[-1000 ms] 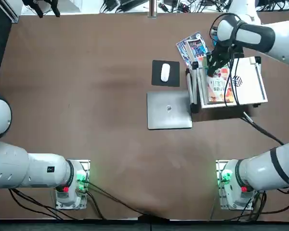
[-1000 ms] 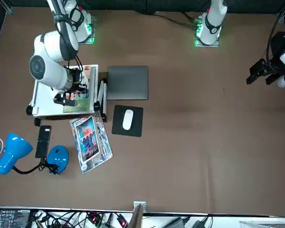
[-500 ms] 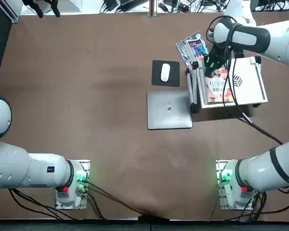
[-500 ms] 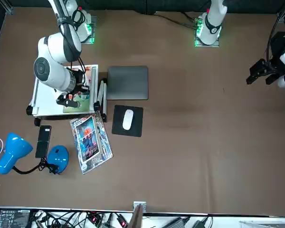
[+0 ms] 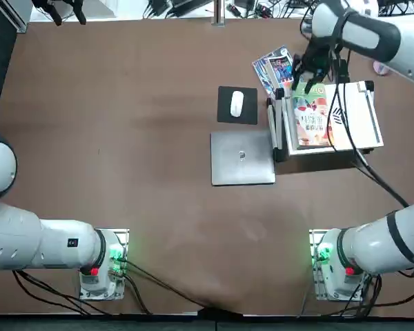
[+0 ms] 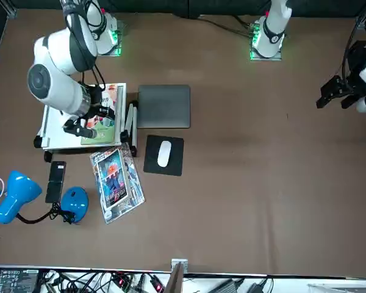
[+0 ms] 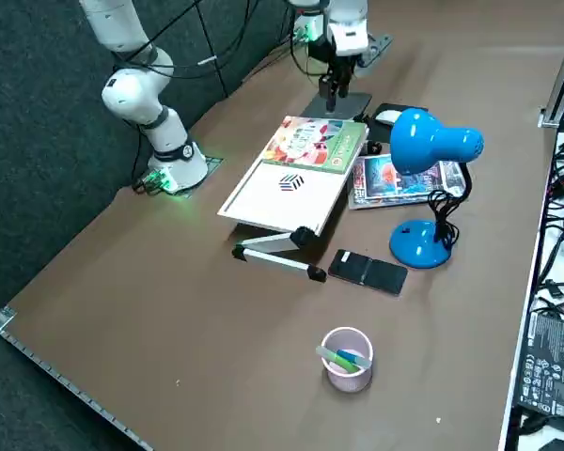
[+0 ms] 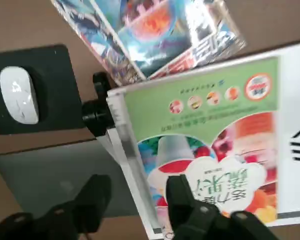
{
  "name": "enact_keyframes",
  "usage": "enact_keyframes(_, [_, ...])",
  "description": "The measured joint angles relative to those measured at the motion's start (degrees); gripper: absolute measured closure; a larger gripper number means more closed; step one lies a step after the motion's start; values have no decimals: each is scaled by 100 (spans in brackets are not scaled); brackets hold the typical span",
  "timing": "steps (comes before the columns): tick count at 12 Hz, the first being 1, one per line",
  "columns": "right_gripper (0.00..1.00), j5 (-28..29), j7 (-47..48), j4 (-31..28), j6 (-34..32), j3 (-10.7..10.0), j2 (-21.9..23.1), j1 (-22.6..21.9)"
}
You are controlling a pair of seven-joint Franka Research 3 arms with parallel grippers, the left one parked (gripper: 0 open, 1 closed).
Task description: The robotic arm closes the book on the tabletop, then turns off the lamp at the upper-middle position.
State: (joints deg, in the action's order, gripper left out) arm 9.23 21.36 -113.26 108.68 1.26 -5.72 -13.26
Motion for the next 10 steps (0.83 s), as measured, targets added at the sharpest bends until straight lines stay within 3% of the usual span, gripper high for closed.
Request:
enact_keyframes(3, [1, -704, 108, 202, -27, -15, 12, 5])
enact_keyframes(10, [0, -1193, 462, 358, 308, -35, -81, 23])
